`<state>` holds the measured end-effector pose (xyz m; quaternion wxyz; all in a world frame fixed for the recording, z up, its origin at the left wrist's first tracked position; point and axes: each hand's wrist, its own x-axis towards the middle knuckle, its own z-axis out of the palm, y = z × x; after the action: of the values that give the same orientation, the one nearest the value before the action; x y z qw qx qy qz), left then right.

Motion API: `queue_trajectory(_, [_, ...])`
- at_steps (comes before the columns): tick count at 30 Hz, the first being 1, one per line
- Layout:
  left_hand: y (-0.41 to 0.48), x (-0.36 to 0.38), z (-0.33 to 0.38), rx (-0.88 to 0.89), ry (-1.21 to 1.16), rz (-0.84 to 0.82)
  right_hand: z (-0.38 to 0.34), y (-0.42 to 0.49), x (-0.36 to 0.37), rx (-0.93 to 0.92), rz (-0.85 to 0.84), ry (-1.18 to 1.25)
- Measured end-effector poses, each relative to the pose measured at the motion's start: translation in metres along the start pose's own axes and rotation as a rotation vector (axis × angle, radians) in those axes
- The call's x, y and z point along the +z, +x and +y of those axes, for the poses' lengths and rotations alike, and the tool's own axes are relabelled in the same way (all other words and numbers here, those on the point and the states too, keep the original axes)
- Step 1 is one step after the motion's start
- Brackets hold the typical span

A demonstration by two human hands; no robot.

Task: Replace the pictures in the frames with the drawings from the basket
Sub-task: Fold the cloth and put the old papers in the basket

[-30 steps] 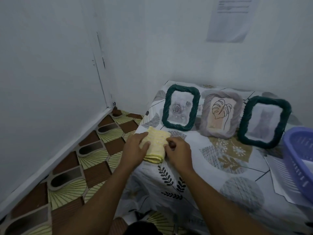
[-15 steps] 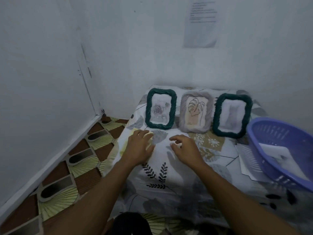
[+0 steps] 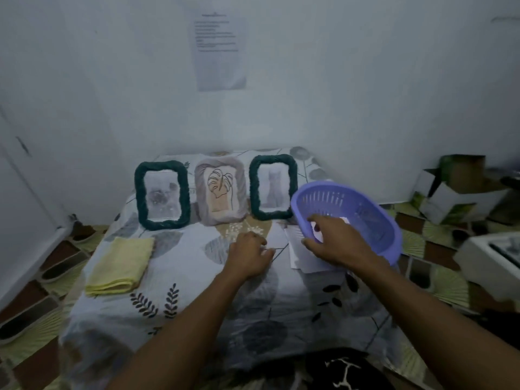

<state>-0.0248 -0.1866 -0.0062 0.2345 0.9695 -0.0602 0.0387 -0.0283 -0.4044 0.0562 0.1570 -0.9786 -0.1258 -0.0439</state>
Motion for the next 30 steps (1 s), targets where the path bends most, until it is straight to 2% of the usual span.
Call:
queue_trajectory(2, [0.009,0.016,0.018,-0.059,0.058,-0.062,0.010,-0.004,-0.002,-0.018,-0.035,-0.002])
queue_trajectory(5, [0.022,0.034,0.040,-0.167,0.139,-0.118,0.019,-0.005,-0.012,-0.062,0.067,-0.034])
queue_trajectory(9, [0.033,0.054,0.063,-0.259,0.148,-0.068,0.034,-0.009,-0.026,-0.086,0.130,-0.034])
queue_trajectory(13, [0.036,0.071,0.075,-0.280,0.060,0.053,0.046,-0.014,-0.028,-0.098,0.132,-0.048])
queue_trajectory(20, [0.035,0.066,0.086,-0.295,-0.148,0.055,0.055,-0.019,-0.017,-0.052,0.073,-0.024])
queue_trajectory(24, [0.034,0.061,0.088,-0.327,-0.383,0.076,0.054,-0.017,-0.015,-0.052,0.073,-0.014])
queue_trajectory(28, [0.035,0.043,0.078,-0.389,-0.890,0.063,0.047,-0.015,-0.010,-0.079,0.065,-0.011])
queue_trajectory(30, [0.035,0.032,0.063,-0.407,-1.017,0.030,0.037,-0.013,-0.006,-0.089,0.063,-0.001])
